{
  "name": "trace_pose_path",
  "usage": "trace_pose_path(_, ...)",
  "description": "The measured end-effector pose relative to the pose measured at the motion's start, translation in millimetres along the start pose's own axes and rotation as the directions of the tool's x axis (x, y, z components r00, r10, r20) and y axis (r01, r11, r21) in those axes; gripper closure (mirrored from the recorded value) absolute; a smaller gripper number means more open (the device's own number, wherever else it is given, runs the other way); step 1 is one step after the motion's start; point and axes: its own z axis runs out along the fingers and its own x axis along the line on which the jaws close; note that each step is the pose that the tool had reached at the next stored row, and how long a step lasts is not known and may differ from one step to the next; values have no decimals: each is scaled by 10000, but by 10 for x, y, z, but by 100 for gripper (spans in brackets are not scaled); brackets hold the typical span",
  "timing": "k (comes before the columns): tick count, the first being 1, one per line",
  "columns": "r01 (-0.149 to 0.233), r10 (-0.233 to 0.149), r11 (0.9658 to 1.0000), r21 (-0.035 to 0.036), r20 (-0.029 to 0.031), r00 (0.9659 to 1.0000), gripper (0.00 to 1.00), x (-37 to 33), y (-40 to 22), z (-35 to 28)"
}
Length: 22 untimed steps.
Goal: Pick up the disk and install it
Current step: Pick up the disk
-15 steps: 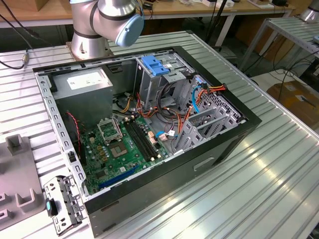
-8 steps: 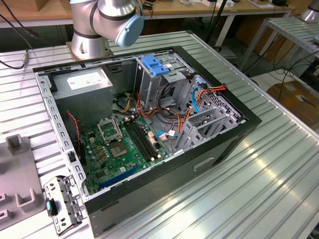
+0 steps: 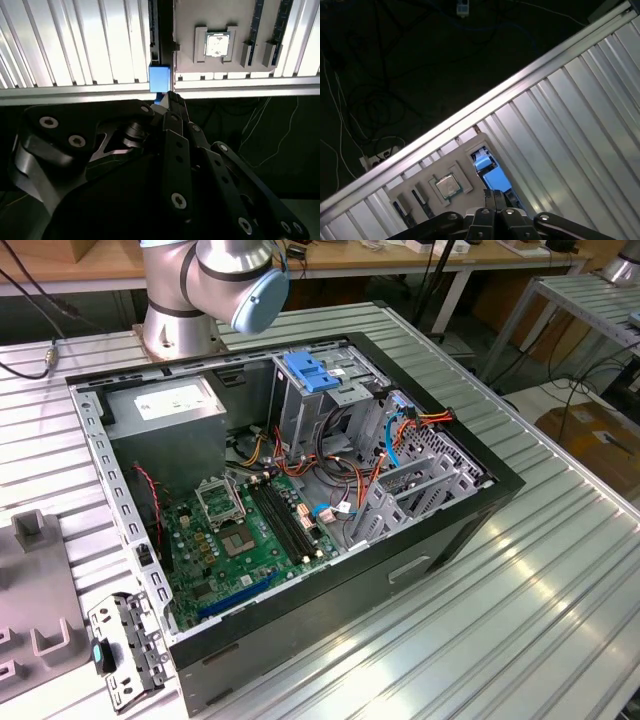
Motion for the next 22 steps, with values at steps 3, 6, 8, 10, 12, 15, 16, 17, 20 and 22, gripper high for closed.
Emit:
trace_pose_path(3,554,-554,9985,-14,-11,9985,89,0,0,5)
trace_pose_path(6,1151,-1151,9933,-28,-23,9934,89,0,0,11)
trace_pose_path(8,1507,-1507,9886,-39,-31,9886,89,0,-1,12)
trace_pose_path(10,1870,-1870,9823,-48,-37,9823,89,0,-2,14)
trace_pose_path(12,2254,-2254,9743,-60,-45,9743,89,-1,-3,15)
trace_pose_path(15,2446,-2446,9696,-65,-47,9696,89,-27,-9,18)
trace_pose_path(16,2475,-2475,9689,-66,-48,9689,89,-46,-10,19)
trace_pose_path(17,2500,-2500,9682,-67,-49,9682,89,-61,-11,20)
trace_pose_path(20,2688,-2689,9632,-63,-74,9631,89,-96,-1,31)
trace_pose_path(22,3017,-3018,9534,-72,-80,9534,83,-97,-1,43)
